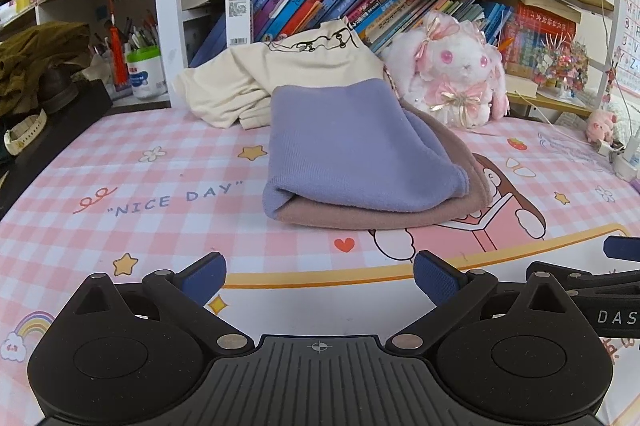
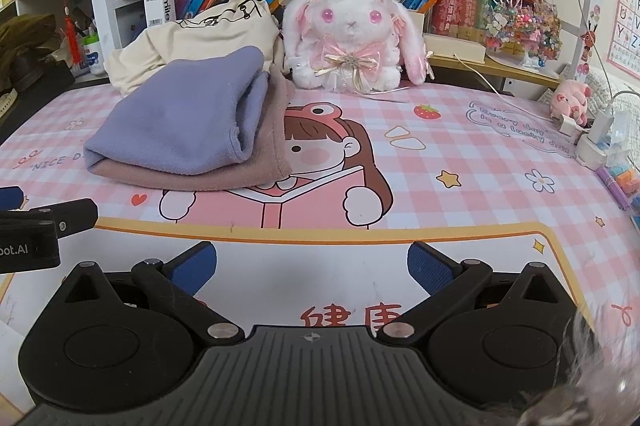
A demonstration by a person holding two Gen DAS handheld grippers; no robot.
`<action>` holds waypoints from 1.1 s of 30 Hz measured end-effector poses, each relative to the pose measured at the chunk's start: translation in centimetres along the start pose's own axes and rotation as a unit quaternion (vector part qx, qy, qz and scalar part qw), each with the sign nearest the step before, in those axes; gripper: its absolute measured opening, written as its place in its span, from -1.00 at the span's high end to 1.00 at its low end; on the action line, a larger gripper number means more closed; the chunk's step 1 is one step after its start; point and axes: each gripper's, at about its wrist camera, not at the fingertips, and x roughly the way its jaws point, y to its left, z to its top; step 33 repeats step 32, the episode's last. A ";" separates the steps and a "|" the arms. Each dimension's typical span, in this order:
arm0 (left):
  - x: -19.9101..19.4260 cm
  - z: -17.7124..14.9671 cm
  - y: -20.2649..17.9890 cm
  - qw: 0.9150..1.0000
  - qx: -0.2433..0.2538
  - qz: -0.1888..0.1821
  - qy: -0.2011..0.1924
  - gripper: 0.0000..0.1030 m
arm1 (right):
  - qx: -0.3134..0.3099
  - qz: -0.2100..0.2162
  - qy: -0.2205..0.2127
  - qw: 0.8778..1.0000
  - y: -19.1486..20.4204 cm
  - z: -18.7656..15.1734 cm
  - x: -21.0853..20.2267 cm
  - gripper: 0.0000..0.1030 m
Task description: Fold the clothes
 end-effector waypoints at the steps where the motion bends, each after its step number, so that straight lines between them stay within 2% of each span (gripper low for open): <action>1: 0.0 0.0 0.0 1.000 0.000 0.000 0.001 -0.97 | 0.000 0.000 0.000 1.000 0.0 0.0 0.0 -1.00; 15: 0.1 0.0 0.0 1.000 -0.004 -0.002 0.003 -0.97 | 0.001 -0.001 0.000 1.000 0.1 0.1 0.0 -1.00; 21: 0.1 -0.1 0.2 1.000 -0.012 -0.018 0.004 -0.97 | 0.002 -0.001 0.003 1.000 0.0 0.0 0.1 -1.00; 33: 0.4 -0.3 0.3 1.000 -0.012 -0.009 0.015 -0.97 | 0.005 -0.003 0.012 1.000 0.0 -0.3 0.4 -1.00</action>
